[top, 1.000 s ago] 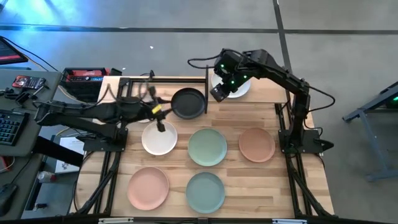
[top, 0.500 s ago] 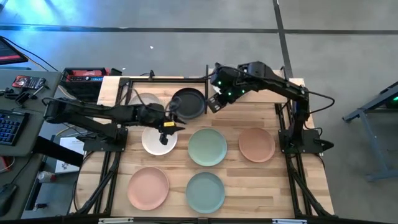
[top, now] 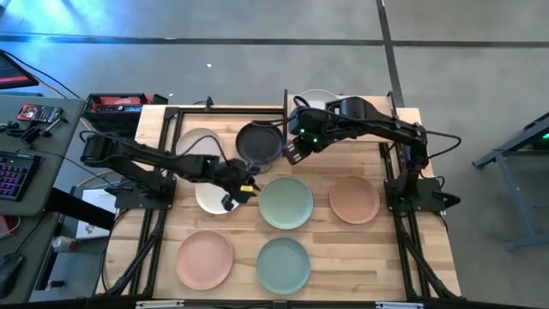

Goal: Place and stack plates onto a shelf
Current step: Stack the green plate on top of the white plate on the shelf

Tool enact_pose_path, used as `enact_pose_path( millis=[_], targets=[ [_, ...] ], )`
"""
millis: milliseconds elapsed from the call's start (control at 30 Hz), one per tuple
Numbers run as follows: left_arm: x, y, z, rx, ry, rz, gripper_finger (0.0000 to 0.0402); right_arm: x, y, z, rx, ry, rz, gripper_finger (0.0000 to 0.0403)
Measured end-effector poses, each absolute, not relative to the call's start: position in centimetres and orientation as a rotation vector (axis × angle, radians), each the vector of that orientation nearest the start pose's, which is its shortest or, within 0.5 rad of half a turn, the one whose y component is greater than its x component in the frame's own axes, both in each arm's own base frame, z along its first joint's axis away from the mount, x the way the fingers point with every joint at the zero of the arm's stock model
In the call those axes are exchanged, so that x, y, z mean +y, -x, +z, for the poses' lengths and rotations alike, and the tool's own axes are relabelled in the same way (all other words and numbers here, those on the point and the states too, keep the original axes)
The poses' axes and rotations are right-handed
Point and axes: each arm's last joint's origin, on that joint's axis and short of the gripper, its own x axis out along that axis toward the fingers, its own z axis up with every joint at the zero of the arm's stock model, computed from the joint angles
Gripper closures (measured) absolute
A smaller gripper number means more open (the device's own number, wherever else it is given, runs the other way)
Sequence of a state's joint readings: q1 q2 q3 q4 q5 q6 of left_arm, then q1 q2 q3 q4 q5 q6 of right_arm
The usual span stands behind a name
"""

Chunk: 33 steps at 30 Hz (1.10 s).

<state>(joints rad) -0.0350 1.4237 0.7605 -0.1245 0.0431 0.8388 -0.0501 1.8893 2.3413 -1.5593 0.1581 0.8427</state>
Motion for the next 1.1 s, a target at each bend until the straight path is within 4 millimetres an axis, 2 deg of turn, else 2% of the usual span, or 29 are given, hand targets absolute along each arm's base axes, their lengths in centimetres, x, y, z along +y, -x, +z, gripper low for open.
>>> enact_pose_path(
  millis=[400, 667, 833, 1100],
  targets=[
    [-3.6, -28.9, 16.1, 0.735, -0.931, -0.565, 0.0309, -1.9, -33.9, 42.9, 0.932, -0.687, -0.679, 0.0302],
    [-3.7, -30.0, 15.1, 0.707, -0.985, -0.531, 0.0309, -1.9, -33.9, 42.9, 0.921, -0.698, -0.698, 0.0302],
    [-3.7, -30.0, 14.0, 0.759, -0.980, -0.558, 0.0309, -1.9, -34.0, 42.9, 0.920, -0.698, -0.697, 0.0302],
    [-4.1, -29.9, 14.4, 0.773, -1.013, -0.523, 0.0309, -1.9, -33.9, 42.9, 0.921, -0.697, -0.697, 0.0302]
  ],
)
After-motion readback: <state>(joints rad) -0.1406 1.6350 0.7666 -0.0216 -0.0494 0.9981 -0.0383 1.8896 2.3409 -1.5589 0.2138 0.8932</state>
